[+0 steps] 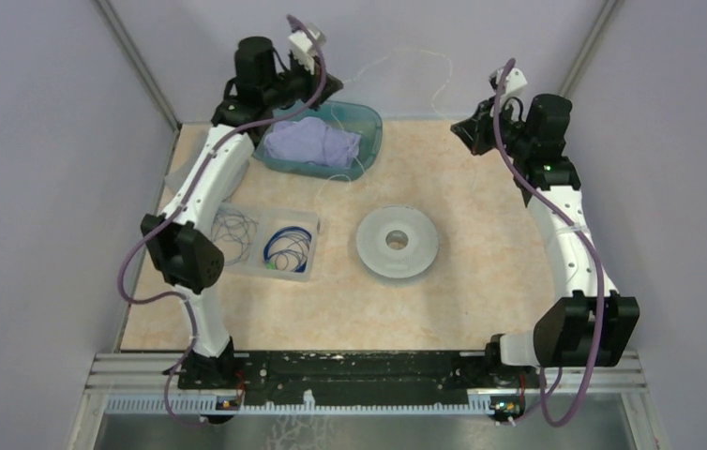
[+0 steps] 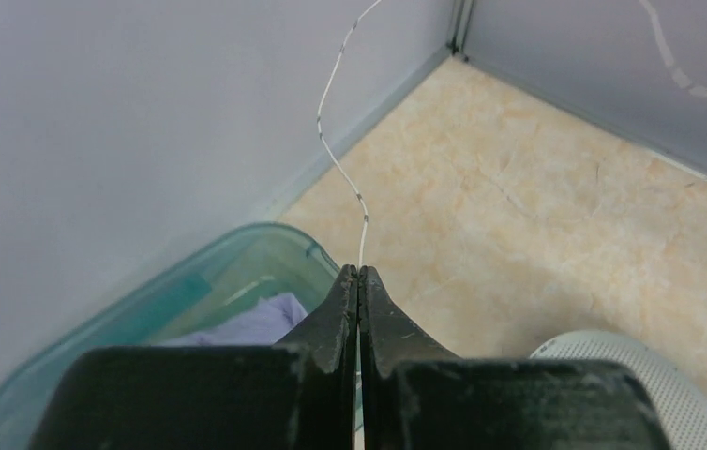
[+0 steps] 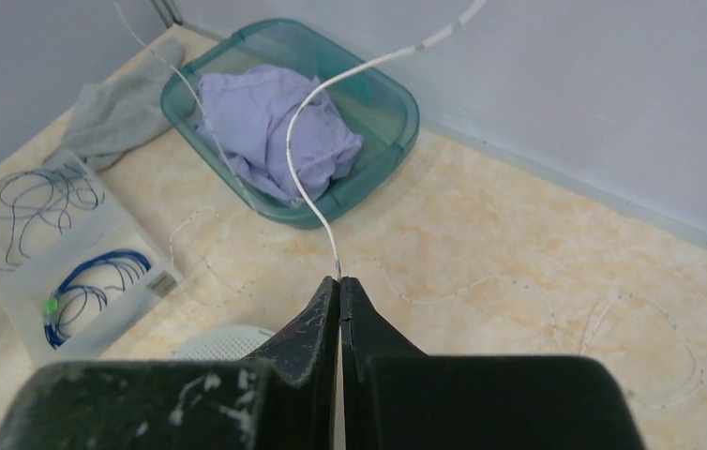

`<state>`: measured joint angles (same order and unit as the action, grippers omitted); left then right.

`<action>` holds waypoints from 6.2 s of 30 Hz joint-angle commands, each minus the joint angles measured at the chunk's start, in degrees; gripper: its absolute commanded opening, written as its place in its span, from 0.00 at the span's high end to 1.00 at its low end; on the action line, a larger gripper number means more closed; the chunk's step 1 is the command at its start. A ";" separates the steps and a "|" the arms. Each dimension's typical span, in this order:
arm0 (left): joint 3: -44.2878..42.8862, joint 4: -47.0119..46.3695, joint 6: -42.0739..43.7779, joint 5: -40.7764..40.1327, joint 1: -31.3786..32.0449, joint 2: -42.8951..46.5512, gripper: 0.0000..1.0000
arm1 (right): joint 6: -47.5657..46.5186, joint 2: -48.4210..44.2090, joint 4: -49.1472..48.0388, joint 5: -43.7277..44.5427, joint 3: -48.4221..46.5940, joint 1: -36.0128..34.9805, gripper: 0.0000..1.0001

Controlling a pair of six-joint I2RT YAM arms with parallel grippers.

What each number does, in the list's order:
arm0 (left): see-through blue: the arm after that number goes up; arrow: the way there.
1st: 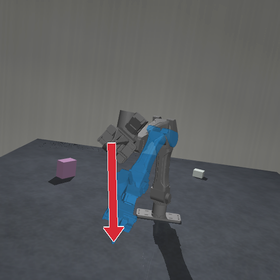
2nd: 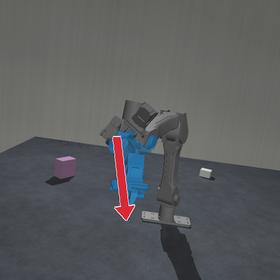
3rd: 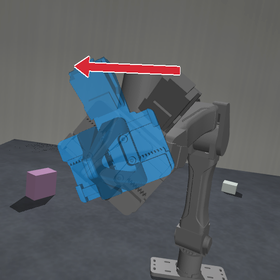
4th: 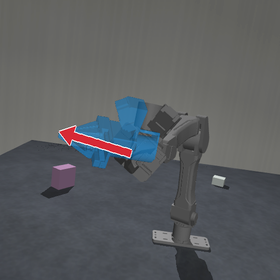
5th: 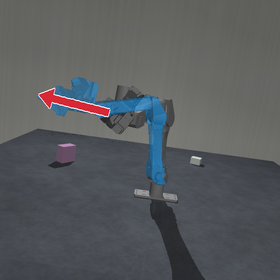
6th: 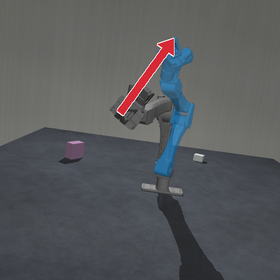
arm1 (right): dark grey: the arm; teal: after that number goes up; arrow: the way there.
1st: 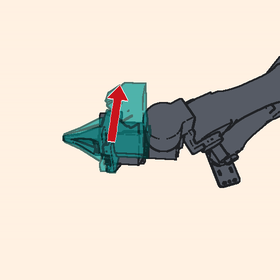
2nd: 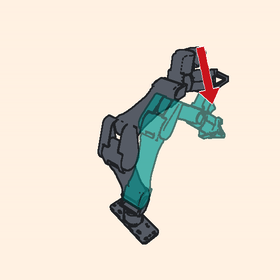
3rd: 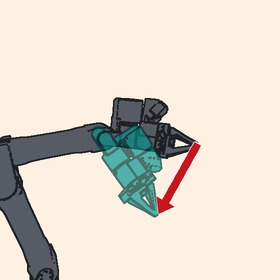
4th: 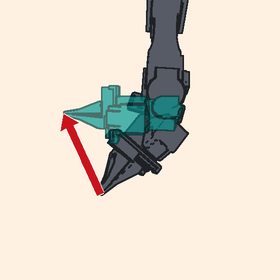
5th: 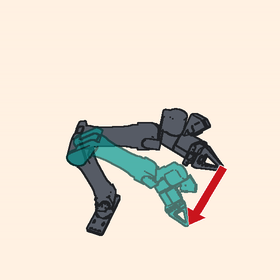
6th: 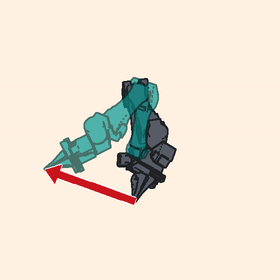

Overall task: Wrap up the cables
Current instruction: Adjust the cable, then pick up the cable reel from the center of the board.

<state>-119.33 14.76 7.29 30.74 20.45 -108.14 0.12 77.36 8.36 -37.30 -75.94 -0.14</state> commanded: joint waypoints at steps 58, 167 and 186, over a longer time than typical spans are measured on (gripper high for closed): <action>21.86 18.55 26.75 21.08 11.59 6.78 0.67 | -12.80 5.67 19.13 -22.71 -6.54 -14.75 1.00; 23.57 -0.08 2.34 2.30 -9.33 13.57 1.00 | -36.61 0.94 35.18 23.06 11.69 -41.59 0.75; 11.54 -7.76 -14.73 6.64 -9.24 7.60 1.00 | -36.80 -2.22 43.26 -0.46 4.32 -26.69 0.83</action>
<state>-106.17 9.82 -1.63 30.24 10.98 -98.83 -38.98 76.93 54.85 -25.15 -65.43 -29.26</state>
